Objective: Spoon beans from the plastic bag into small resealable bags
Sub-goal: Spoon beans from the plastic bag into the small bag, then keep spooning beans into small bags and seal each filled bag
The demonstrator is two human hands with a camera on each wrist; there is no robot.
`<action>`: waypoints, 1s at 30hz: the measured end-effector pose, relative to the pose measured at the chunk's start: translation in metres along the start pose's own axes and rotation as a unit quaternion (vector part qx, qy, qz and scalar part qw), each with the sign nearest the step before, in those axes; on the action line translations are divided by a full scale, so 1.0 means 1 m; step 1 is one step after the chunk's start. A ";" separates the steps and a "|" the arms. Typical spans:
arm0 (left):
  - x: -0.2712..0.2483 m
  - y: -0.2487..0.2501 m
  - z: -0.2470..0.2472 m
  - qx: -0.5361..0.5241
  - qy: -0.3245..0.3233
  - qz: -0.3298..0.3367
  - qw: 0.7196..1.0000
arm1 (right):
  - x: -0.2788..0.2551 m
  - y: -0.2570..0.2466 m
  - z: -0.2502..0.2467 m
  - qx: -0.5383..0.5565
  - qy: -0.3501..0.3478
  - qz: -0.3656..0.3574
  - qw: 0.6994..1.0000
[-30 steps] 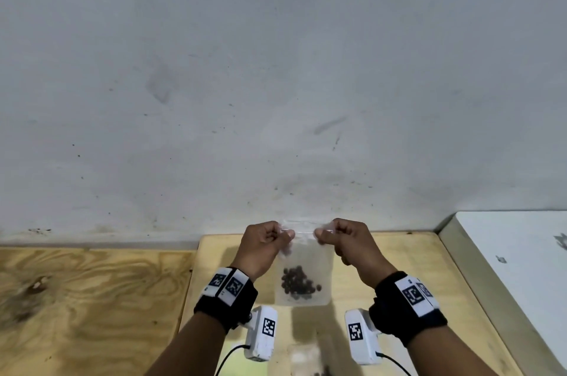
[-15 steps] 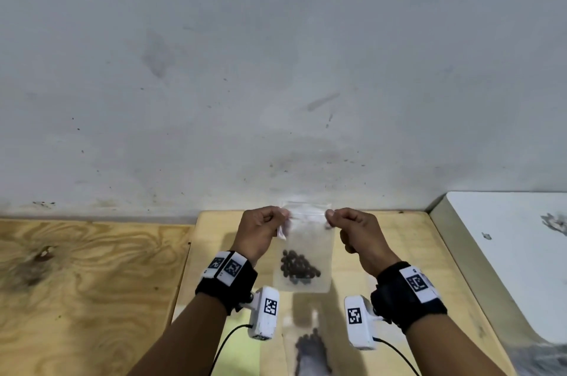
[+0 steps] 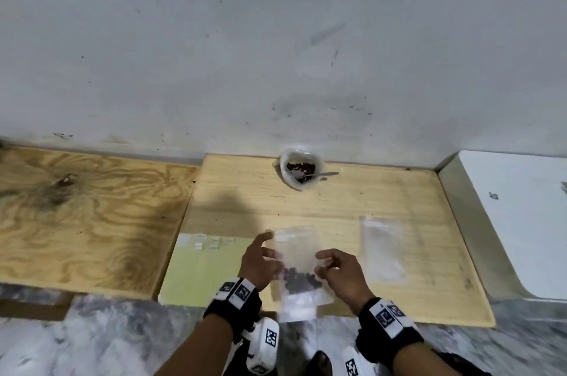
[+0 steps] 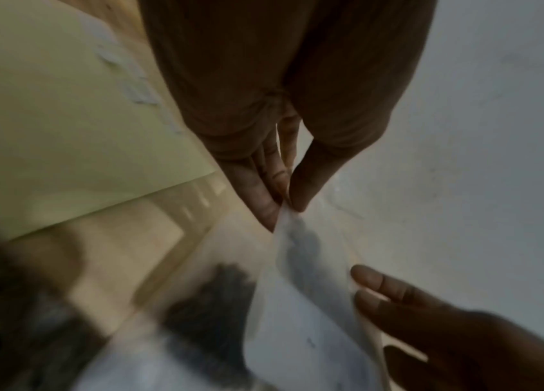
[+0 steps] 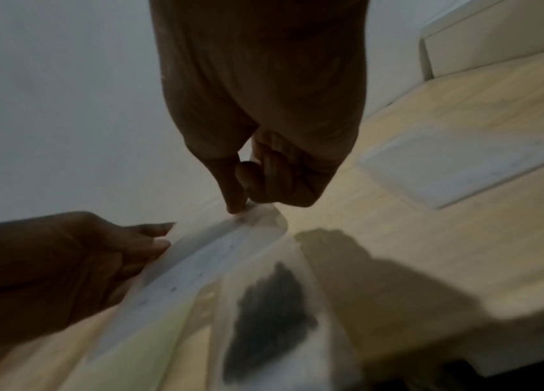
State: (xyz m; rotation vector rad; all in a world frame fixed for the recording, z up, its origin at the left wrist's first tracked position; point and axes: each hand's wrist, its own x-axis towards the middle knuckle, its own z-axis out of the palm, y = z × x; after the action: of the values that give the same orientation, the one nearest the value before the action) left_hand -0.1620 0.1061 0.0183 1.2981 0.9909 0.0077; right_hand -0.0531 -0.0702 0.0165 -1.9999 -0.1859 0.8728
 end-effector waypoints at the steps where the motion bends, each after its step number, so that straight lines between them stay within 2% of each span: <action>1: 0.000 -0.015 0.001 0.044 0.025 0.005 0.999 | 0.000 0.010 0.005 -0.028 -0.007 0.008 1.000; 4: -0.001 -0.046 0.006 0.126 0.063 0.009 0.990 | -0.002 0.031 0.017 -0.081 -0.037 0.030 0.996; 7: 0.002 -0.064 0.011 0.155 0.053 0.023 0.986 | -0.003 0.044 0.026 -0.106 -0.056 0.037 0.992; 12: 0.005 -0.064 0.013 0.150 0.029 0.015 0.988 | -0.001 0.046 0.028 -0.181 -0.093 0.017 0.979; 16: 0.003 -0.054 0.011 0.171 0.043 0.012 0.984 | -0.005 0.037 0.015 -0.233 -0.112 -0.013 0.966; 22: -0.002 -0.032 0.015 0.212 0.053 0.055 0.974 | -0.009 0.034 -0.025 -0.155 -0.048 -0.003 0.987; 27: 0.007 -0.012 0.036 0.183 -0.028 0.074 0.980 | -0.014 0.033 -0.052 -0.125 0.018 0.021 0.992; 30: 0.017 0.002 0.056 0.184 -0.085 0.061 0.977 | -0.012 0.035 -0.066 -0.097 0.063 0.045 0.992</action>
State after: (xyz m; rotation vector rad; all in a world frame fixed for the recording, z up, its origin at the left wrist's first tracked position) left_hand -0.1165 0.0713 0.0060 1.6679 0.7861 -0.1983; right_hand -0.0263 -0.1411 0.0165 -2.2528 -0.1128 0.8082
